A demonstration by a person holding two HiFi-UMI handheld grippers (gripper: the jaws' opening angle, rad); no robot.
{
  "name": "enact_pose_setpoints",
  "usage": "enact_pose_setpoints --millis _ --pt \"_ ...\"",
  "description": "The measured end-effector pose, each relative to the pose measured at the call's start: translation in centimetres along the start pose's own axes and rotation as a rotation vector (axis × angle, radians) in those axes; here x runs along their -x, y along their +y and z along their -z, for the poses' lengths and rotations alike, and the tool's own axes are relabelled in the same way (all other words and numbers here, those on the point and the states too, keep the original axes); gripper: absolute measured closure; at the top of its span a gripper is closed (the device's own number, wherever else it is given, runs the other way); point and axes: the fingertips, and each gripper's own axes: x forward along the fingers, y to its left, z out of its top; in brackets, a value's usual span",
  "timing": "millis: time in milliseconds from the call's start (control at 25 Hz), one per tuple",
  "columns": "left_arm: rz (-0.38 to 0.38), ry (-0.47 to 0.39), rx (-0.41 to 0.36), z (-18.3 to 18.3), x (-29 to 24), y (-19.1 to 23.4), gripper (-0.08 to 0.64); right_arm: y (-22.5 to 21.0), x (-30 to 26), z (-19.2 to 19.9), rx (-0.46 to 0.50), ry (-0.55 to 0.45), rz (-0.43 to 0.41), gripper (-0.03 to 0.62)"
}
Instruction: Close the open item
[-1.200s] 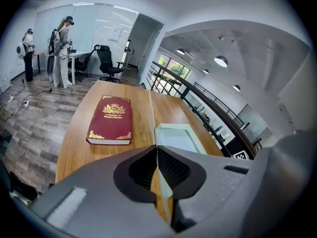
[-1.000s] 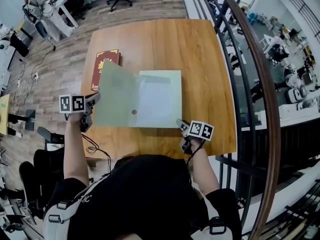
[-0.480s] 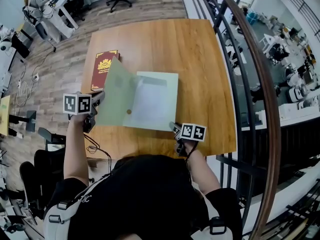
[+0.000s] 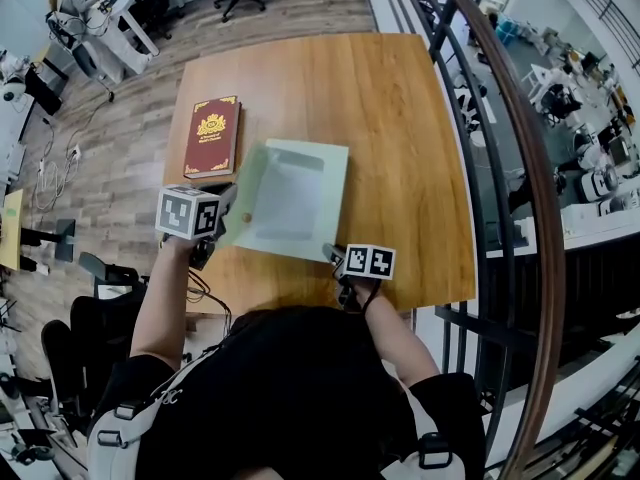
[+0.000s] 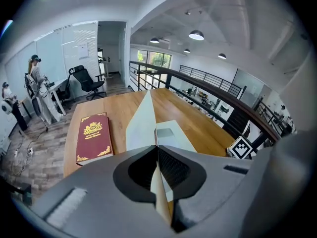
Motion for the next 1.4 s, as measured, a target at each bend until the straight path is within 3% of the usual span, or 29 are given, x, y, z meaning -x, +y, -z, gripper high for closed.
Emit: enact_pose_setpoints --millis 680,880,1160,1400 --pt "0.014 0.058 -0.105 0.5 -6.9 -8.9 0.545 0.3 0.0 -0.1 0.046 -0.008 0.009 0.439" --pt "-0.003 0.046 -0.079 0.3 -9.3 -10.9 0.543 0.5 -0.2 -0.1 0.053 -0.006 -0.008 0.436" --pt "-0.003 0.098 -0.086 1.6 -13.0 -14.0 0.534 0.8 -0.2 -0.2 0.076 0.020 0.003 0.431" --pt "-0.021 0.046 -0.078 1.9 -13.9 -15.0 0.533 0.9 -0.2 0.0 0.074 0.035 -0.022 0.420"
